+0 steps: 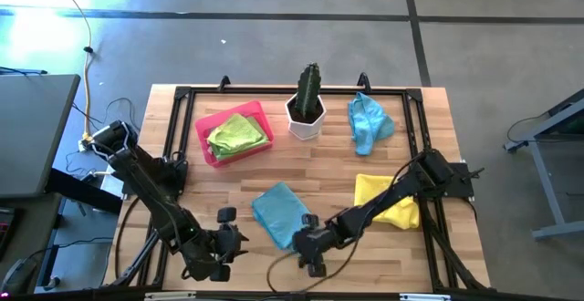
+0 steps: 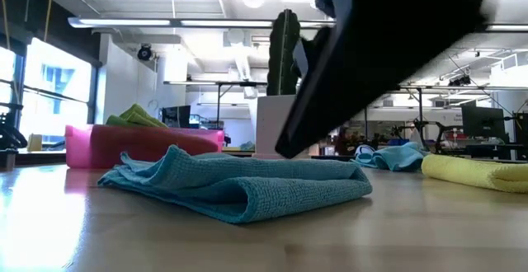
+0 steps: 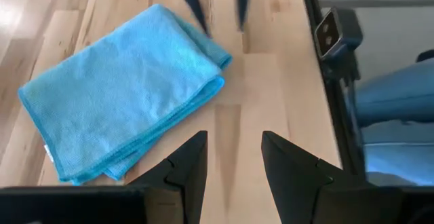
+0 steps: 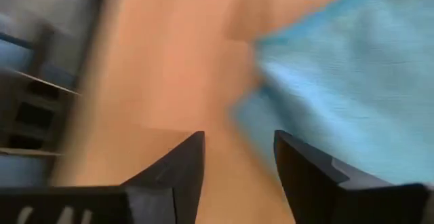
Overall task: Fold microfiber towels
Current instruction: Put the folded bottom blue microfiber cloth into the transparent pink bin
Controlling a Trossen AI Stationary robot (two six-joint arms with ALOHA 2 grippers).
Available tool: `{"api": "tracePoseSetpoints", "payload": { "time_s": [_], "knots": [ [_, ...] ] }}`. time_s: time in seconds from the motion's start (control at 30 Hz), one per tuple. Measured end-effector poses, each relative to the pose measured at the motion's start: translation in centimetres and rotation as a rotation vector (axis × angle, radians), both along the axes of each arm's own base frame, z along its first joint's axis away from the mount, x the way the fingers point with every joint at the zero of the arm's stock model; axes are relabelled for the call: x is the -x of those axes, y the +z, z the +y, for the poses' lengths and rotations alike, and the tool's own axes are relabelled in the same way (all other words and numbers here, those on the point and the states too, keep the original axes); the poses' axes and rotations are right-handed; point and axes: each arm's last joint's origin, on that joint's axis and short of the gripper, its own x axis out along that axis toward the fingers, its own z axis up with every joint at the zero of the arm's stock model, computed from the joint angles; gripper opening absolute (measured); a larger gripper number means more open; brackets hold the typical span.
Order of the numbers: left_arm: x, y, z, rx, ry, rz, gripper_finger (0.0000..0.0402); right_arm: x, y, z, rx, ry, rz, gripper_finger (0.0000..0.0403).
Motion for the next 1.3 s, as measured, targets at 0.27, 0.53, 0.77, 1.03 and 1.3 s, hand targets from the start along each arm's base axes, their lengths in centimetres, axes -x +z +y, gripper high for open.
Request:
{"api": "tracePoseSetpoints", "payload": {
  "time_s": [0.27,0.53,0.77,1.03,1.3],
  "knots": [
    [-0.7,-1.2,0.1,-0.042,0.019,0.024,0.0131,0.5,-2.3,1.0,0.4,0.217,-0.085,0.0172],
    [-0.7,-1.3,0.1,-0.042,0.026,0.023,0.0131,0.2,-2.1,1.3,0.449,0.281,-0.126,0.0172],
    [-0.9,-1.3,0.3,-0.04,0.037,0.022,0.0131,0.2,-1.8,1.9,0.515,0.294,-0.172,0.0172],
    [-1.1,-1.3,0.5,-0.04,0.047,0.02,0.0131,-0.2,-1.7,1.5,0.504,0.294,-0.185,0.0172],
    [-1.1,-1.3,0.5,-0.039,0.046,0.02,0.0131,-1.2,-1.8,-0.1,0.423,0.28,-0.158,0.0172]
  ]
}}
